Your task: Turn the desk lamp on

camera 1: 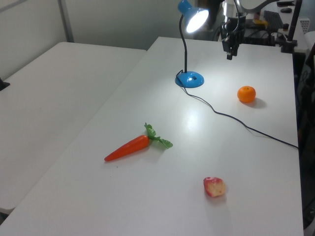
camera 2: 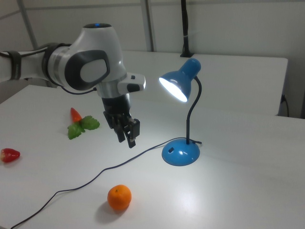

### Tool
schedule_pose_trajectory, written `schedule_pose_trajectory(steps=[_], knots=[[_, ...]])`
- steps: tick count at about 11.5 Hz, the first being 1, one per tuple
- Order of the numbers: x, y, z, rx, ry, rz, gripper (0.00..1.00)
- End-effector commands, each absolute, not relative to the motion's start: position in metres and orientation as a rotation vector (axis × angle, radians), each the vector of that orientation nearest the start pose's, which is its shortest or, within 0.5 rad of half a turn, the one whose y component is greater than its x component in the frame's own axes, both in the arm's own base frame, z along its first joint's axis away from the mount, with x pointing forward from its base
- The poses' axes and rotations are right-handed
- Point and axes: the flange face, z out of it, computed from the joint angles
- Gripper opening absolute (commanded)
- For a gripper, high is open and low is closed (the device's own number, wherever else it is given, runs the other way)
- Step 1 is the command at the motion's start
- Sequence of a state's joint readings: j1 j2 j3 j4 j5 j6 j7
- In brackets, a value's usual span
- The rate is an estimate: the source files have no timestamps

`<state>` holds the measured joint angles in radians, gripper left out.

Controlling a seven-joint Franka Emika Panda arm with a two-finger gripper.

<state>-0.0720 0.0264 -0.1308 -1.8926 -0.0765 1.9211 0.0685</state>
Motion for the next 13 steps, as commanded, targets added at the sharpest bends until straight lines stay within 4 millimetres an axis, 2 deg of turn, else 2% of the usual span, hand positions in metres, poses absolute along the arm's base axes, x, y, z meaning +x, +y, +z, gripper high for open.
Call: schedule_pose_trajectory(steps=[1,4,6,8,13], knots=[[0.545,-0.107,0.515,-3.181,0.229,0.055,1.00],[0.542,-0.102,0.532,-3.175,0.189,0.101,1.00],[0.541,-0.084,0.543,-3.167,0.087,0.155,1.00],[0.528,-0.088,0.563,-3.132,-0.003,0.121,1.00],[0.524,-0.089,0.567,-3.105,0.029,0.133,1.00]])
